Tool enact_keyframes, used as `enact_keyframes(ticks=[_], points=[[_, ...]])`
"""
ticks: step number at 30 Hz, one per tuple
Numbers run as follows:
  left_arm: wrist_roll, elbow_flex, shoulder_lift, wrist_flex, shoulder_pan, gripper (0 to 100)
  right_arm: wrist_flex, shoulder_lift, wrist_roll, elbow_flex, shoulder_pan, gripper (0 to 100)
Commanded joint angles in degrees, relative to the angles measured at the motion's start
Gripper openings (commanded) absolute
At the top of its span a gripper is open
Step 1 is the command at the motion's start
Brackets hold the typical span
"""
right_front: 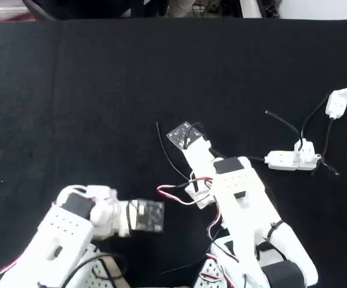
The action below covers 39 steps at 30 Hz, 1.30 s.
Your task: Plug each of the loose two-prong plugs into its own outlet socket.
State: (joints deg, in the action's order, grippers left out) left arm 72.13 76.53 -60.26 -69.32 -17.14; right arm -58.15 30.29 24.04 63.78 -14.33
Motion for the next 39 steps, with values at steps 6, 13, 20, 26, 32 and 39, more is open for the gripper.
enact_keyframes(ticks=[6,13,20,26,32,39], points=[[0.2,2.9,0.0,24.4,2.2,16,1.7,0.9,0.4,0.4,0.4,1.5],[-3.4,-6.4,16.3,28.8,5.5,16,1.7,0.9,0.4,0.5,0.4,1.5],[-9.6,-19.7,41.5,28.0,5.4,16,1.7,0.9,0.5,0.6,0.4,1.5],[-11.3,-29.1,46.1,19.2,5.4,17,1.7,0.9,0.5,0.6,0.4,1.5],[0.3,-28.2,46.3,10.5,5.5,38,1.8,0.9,0.4,0.6,0.4,1.5],[1.1,-28.4,40.3,8.1,9.9,40,1.8,0.9,0.3,0.5,0.6,1.5]])
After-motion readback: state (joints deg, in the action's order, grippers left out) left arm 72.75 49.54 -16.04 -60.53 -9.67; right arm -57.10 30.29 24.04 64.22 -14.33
